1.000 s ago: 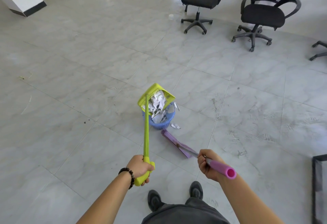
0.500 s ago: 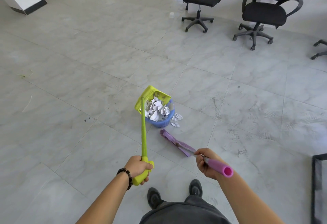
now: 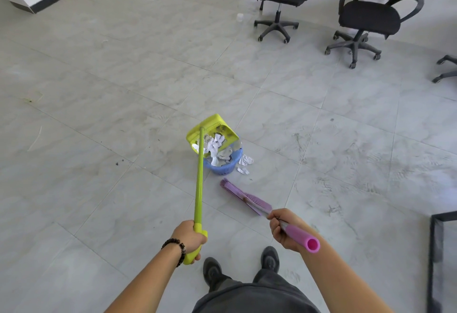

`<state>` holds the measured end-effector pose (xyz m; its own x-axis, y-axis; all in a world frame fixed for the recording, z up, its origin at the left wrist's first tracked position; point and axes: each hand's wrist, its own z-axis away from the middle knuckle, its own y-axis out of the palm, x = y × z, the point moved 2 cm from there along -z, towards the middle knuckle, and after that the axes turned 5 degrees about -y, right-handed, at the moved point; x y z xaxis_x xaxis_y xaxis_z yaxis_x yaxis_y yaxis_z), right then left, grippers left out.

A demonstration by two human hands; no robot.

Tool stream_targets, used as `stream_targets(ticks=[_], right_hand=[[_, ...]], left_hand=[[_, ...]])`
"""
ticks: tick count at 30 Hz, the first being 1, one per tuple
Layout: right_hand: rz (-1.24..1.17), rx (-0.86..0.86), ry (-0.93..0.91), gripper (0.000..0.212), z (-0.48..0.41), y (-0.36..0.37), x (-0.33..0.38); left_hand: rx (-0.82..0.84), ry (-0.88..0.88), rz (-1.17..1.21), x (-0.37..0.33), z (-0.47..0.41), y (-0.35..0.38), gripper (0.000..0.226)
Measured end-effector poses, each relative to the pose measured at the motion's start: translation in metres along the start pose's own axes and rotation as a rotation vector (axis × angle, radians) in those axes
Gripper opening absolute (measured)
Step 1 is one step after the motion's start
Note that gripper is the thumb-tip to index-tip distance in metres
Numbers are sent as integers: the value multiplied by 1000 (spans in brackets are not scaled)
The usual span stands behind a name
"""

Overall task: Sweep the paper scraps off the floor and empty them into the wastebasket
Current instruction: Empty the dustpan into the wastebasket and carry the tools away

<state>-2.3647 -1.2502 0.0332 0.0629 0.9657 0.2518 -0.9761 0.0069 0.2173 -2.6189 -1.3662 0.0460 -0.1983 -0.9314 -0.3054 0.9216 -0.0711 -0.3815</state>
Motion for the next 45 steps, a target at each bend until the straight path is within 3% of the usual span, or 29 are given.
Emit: stream_targets(ticks=[8, 12, 17, 22, 33, 45], right_hand=[[-23, 22, -7, 5, 2, -12, -4], [6, 21, 1, 7, 0, -6, -8], [10, 9, 68, 7, -4, 0, -13], [4, 40, 167, 11, -12, -10, -21], [110, -18, 53, 6, -5, -9, -17], [158, -15, 28, 15, -10, -4, -1]], left_hand=[[-98, 91, -160, 18, 4, 4, 7], [-94, 52, -225, 14, 1, -3, 8], [11, 25, -45, 13, 4, 9, 16], [-81, 72, -15, 30, 13, 20, 18], [-25, 61, 81, 34, 10, 21, 17], [-21, 199, 418, 12, 29, -2, 16]])
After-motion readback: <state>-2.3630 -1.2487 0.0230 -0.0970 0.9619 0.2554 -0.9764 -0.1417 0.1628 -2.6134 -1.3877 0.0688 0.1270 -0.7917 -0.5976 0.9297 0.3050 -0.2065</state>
